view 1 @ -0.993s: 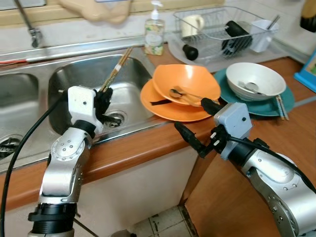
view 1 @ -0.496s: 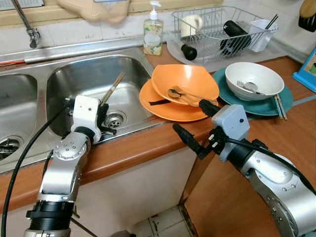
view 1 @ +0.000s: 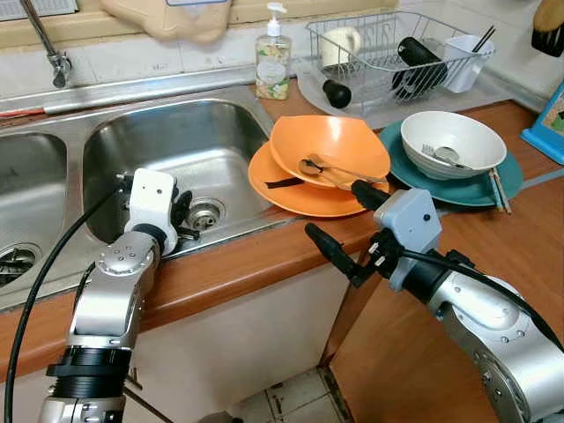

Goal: Kitchen organization

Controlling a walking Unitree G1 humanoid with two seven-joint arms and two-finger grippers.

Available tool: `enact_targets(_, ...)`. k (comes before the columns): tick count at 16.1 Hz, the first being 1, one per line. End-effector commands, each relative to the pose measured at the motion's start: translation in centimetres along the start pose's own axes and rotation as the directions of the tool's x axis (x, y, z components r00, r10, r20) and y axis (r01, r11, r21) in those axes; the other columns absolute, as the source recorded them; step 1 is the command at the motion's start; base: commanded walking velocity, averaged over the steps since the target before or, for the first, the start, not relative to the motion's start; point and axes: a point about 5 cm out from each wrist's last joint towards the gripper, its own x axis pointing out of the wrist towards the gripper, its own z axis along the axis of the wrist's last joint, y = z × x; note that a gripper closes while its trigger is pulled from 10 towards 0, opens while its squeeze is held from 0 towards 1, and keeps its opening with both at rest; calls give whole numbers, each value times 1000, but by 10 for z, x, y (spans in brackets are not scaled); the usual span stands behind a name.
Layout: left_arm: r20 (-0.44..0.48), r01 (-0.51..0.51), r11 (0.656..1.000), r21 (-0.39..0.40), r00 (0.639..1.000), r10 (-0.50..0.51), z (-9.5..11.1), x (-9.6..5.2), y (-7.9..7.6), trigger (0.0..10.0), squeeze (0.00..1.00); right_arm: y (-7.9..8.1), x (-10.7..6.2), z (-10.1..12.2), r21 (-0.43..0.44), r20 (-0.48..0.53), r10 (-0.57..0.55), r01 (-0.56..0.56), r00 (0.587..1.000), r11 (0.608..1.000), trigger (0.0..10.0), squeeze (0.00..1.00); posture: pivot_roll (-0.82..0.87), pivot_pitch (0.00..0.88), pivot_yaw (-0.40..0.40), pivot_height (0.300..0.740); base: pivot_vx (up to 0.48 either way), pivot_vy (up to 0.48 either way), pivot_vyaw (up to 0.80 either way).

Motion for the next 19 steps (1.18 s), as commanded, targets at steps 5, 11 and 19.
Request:
enact_targets(5,71,13,999,-43,997,-10,13,-2,1,10000,1000,-3,-2,4,-4,24,-31,31,999,999,10000,0,-129,0,48,740,0,0,0)
enact_targets(11,299,101,991,-86,951,-71,41,-21,-5,10000,0,-16,2,25,137,160,-117,96,980,986,10000,1000,-123,0,41,740,0,0,0)
enact_targets(19,388,455,888,-66,832,-397,61,-50,-35,10000,0,-62,-14,23,208,146,-361,328,921,922,10000,1000,-121,0,37,740,0,0,0)
